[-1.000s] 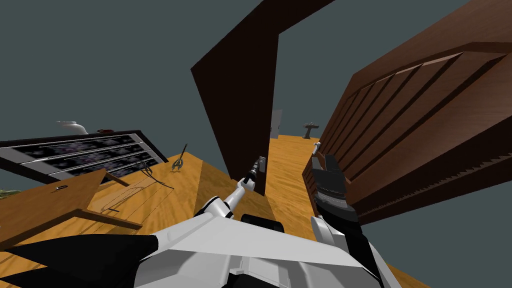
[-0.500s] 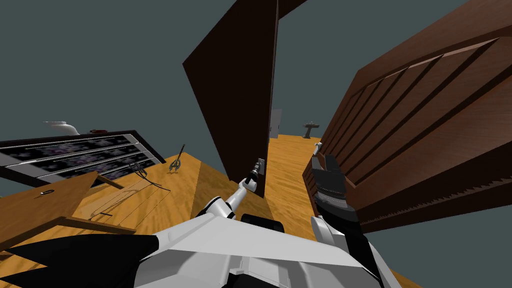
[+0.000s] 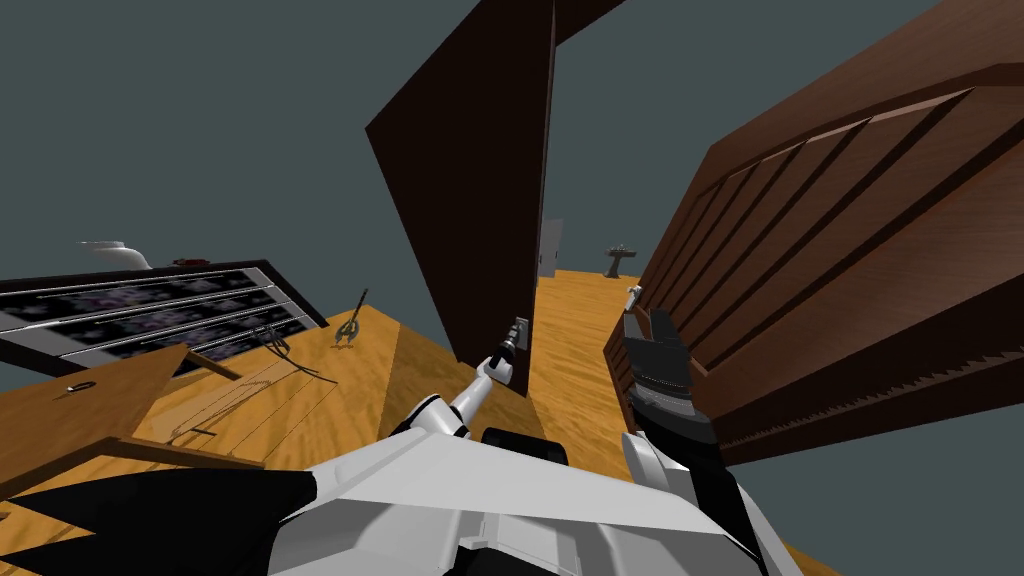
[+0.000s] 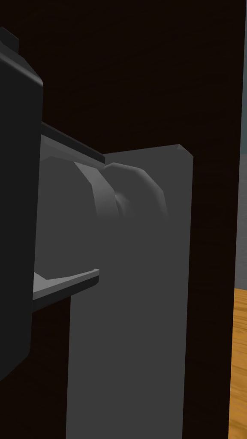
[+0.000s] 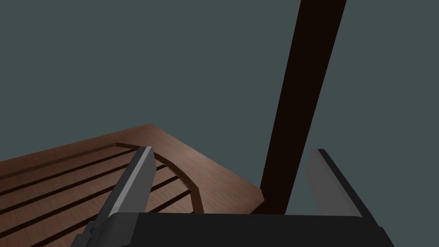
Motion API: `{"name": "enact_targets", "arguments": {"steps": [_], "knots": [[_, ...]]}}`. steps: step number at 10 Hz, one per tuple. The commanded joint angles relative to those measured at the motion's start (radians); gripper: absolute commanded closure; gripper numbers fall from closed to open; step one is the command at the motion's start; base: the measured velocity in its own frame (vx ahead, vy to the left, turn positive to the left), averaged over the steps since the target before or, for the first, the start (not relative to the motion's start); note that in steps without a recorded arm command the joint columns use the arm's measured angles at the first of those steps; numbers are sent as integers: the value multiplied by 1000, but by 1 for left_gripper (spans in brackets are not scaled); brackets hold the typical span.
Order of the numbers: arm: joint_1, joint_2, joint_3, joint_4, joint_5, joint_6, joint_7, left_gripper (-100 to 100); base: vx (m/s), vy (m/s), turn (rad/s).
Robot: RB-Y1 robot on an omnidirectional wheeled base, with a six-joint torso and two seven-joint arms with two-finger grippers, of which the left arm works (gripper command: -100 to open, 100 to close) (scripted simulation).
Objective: Push the door open
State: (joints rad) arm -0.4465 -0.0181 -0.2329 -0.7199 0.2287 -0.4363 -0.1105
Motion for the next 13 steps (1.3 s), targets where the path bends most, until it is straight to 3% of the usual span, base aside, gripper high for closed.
{"name": "enact_targets", "arguments": {"steps": [1, 10, 11, 13], "knots": [[-14, 15, 13, 17, 4, -14, -1, 100, 137, -105, 50], [-16, 73, 90, 27, 24, -19, -24, 100, 151, -106, 63], [-24, 77, 81, 40, 25, -23, -18, -100, -21, -52, 49], [-23, 77, 80, 39, 25, -22, -17, -100, -153, 2, -4]]}}
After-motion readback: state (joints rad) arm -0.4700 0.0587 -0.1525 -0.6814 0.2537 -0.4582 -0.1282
